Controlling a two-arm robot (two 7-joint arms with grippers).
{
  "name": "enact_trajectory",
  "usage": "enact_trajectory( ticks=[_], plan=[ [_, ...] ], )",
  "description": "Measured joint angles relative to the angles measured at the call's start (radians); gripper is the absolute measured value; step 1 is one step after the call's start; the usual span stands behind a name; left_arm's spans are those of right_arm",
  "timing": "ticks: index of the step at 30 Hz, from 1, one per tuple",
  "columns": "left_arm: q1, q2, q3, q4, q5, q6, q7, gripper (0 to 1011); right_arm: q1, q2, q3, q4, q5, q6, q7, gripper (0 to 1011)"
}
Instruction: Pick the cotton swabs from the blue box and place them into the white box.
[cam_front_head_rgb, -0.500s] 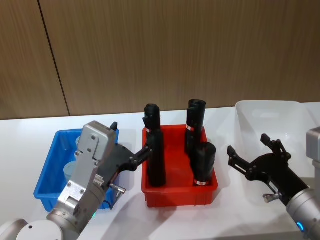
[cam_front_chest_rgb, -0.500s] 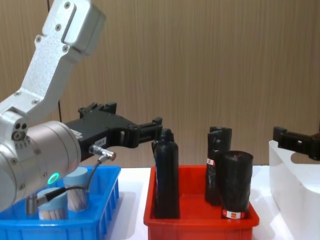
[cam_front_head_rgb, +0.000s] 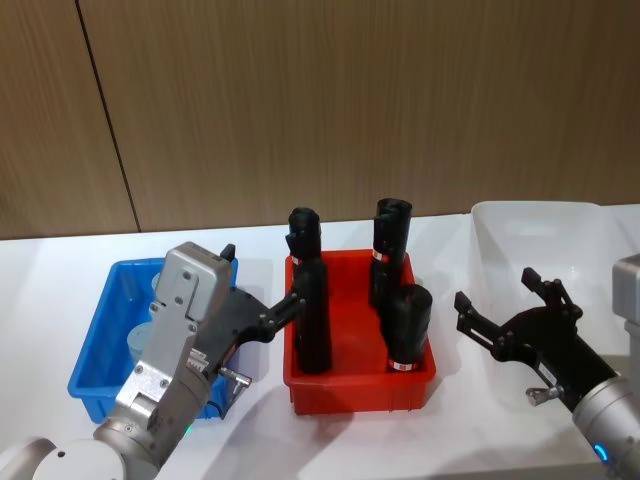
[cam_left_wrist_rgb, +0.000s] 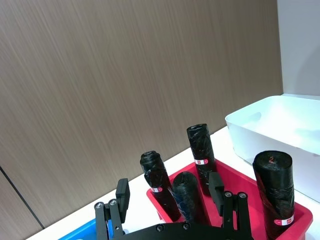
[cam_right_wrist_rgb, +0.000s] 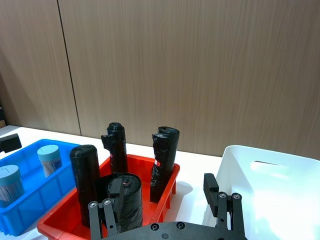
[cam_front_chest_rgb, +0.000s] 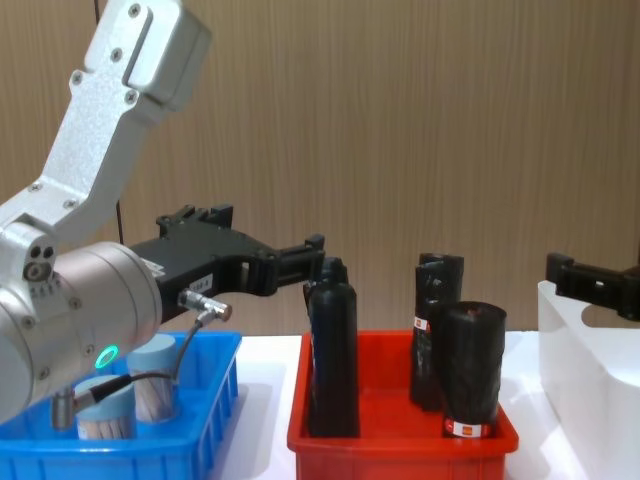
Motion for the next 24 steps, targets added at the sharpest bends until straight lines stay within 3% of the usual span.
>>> enact_trajectory(
  ticks=[13, 24],
  plan=[
    [0.0, 0.001, -0.003, 0.005, -0.006, -0.001, -0.007, 1004, 0.0, 0.0, 0.0, 0.0, 0.0, 0.0, 0.0, 1001],
    [0.011, 0.015, -0.025, 0.023, -0.065, 0.023, 0.005, 1004, 0.0, 0.0, 0.0, 0.0, 0.0, 0.0, 0.0, 1001]
  ],
)
